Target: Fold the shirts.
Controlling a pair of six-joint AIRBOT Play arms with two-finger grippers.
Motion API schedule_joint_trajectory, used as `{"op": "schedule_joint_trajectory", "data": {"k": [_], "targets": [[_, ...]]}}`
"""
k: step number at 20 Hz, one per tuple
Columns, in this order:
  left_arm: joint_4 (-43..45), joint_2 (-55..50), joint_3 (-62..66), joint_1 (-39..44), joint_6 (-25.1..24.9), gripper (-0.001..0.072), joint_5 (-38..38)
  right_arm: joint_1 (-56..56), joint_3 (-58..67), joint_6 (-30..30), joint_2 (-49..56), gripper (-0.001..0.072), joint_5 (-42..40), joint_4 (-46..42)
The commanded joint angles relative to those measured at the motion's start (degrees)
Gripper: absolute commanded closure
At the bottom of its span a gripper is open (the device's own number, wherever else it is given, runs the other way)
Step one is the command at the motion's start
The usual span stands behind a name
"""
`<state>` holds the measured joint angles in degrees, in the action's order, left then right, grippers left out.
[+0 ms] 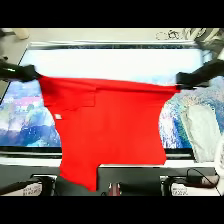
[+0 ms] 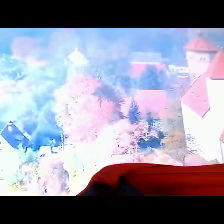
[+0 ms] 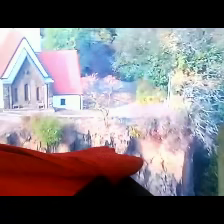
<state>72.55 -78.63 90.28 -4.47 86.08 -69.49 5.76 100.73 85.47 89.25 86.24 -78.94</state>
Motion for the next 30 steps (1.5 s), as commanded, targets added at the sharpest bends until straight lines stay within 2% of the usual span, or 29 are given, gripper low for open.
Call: {"op": "schedule_joint_trajectory", "data": {"k": [1,5,7,9,10,11,13,15,16,17,18,19,20,23,25,27,30], "targets": [[-5.4,-13.5,-2.3,1.4,-0.6,0.0678,13.9,-2.8,-0.7,4.4,12.2,0.0688,-16.7,0.5],[-14.8,-21.3,-0.8,1.5,-0.6,0.0678,27.1,-3.7,-0.7,10.9,16.1,0.0688,-32.6,1.5],[-15.0,-22.2,0.2,1.2,-3.1,0.0678,27.3,-3.5,-0.3,10.2,16.2,0.0688,-34.4,1.4],[-13.2,-20.8,1.6,0.4,-6.8,0.0678,22.2,-2.6,1.7,6.2,15.7,0.0688,-26.9,0.4],[-10.5,-20.3,1.8,0.0,-6.3,0.0679,17.6,-2.6,1.9,5.4,15.5,0.0688,-21.9,-0.6],[-7.2,-20.5,1.5,0.0,-4.4,0.0679,11.7,-2.8,1.6,5.3,15.8,0.0688,-15.6,-1.9],[-2.8,-22.7,-0.5,1.0,-0.5,0.0678,3.1,-3.2,-1.0,5.3,18.0,0.0688,-9.5,0.1],[-3.1,-24.7,-2.4,1.9,0.9,0.0678,1.6,-4.4,-2.5,5.3,20.9,0.0688,-7.8,2.1],[-3.5,-25.0,-2.4,2.1,2.1,0.0629,0.9,-4.5,-2.5,5.6,21.5,0.0662,-7.6,2.0],[-4.8,-24.6,-2.1,2.0,2.0,0.0419,-0.5,-4.5,-2.3,6.6,21.2,0.0464,-7.4,2.1],[-5.0,-24.0,-1.2,1.5,2.0,0.0169,-3.2,-4.1,-1.8,6.5,19.9,0.0202,-4.7,1.6],[-4.8,-22.8,-0.4,0.5,1.3,0.0136,-6.4,-3.7,-1.6,4.9,18.1,0.0149,-1.0,0.7],[-4.5,-21.1,-0.4,-0.8,0.7,0.0171,-9.4,-2.5,-1.7,4.7,16.1,0.015,3.0,0.1],[-3.5,-14.5,-6.9,-3.8,0.4,0.0174,-14.7,1.5,-6.4,4.3,10.1,0.0178,7.8,1.4],[-3.7,-7.5,-21.0,-3.8,-1.3,0.0174,-12.0,2.3,-16.1,3.4,4.6,0.0188,4.6,1.6],[-5.1,-0.1,-37.0,-2.6,-3.3,0.0173,-6.1,2.2,-26.6,2.3,-0.2,0.0188,-0.3,3.8],[-12.2,6.8,-52.1,-2.0,-6.4,0.0174,1.0,2.3,-33.7,2.3,-3.4,0.0188,-4.0,3.9]]}}
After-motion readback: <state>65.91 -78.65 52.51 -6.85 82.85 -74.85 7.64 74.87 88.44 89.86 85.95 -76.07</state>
